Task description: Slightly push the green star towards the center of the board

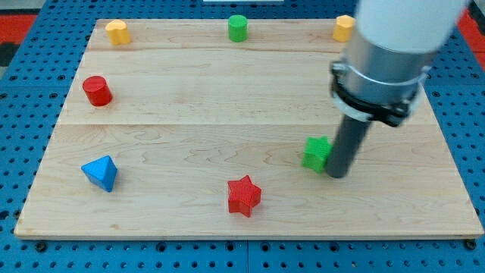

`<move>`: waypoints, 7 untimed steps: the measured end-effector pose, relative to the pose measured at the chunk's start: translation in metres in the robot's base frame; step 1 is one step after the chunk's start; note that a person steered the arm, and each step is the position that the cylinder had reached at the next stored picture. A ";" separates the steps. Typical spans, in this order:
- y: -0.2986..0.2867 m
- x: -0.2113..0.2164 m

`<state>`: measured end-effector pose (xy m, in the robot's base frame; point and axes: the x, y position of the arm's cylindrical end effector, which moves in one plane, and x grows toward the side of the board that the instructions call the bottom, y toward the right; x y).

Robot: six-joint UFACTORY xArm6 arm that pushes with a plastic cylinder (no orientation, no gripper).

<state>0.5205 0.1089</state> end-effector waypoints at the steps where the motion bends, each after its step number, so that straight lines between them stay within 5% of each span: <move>1: -0.034 -0.014; 2: -0.018 -0.001; 3: 0.062 -0.003; 5: 0.169 -0.133; 7: 0.174 -0.280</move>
